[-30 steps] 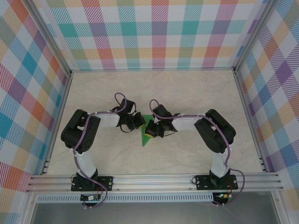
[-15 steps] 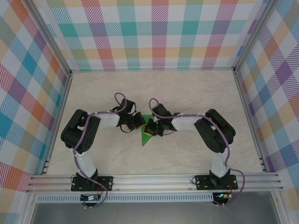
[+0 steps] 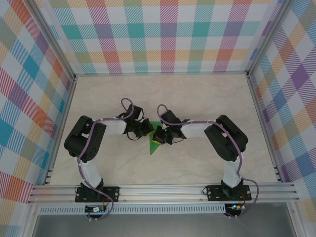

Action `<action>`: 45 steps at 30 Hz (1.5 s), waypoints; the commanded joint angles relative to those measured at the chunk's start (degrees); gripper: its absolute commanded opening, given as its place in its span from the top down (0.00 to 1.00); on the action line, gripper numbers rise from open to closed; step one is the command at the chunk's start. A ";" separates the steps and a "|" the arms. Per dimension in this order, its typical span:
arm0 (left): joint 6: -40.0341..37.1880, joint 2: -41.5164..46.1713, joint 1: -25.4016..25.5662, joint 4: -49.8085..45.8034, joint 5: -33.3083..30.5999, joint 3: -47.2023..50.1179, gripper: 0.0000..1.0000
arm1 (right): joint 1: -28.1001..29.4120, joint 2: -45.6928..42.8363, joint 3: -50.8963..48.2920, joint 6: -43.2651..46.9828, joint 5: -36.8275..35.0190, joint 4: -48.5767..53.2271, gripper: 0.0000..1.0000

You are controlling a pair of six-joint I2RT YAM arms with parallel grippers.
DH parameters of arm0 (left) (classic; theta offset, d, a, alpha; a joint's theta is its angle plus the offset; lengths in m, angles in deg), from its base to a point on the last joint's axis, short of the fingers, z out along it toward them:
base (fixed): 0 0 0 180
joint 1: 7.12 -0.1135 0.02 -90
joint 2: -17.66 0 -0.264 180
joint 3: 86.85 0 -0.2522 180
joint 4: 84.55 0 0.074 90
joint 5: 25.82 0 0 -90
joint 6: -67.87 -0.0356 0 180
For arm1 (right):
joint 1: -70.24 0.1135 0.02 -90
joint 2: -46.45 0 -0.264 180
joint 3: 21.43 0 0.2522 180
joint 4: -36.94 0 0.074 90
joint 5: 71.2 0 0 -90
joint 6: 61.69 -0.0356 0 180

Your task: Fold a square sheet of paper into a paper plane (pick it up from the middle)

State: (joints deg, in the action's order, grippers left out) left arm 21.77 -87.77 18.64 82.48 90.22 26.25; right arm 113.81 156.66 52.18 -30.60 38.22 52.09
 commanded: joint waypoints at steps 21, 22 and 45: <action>-1.41 0.05 -0.30 -3.74 -1.34 -0.56 0.94 | 0.29 1.94 1.01 1.41 -1.36 2.29 0.94; -1.46 -0.08 -0.31 -3.71 -1.35 -0.68 0.94 | 0.29 1.85 0.97 1.52 -1.31 2.52 0.94; -1.31 -0.66 -0.32 -3.44 -1.35 -0.12 0.94 | 0.55 -1.38 -1.14 3.28 -2.28 3.72 0.93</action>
State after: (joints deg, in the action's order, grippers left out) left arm 21.53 -87.77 18.64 82.00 90.09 26.03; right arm 113.97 156.68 52.38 -29.01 37.22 52.66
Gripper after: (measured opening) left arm 0.059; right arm 0.069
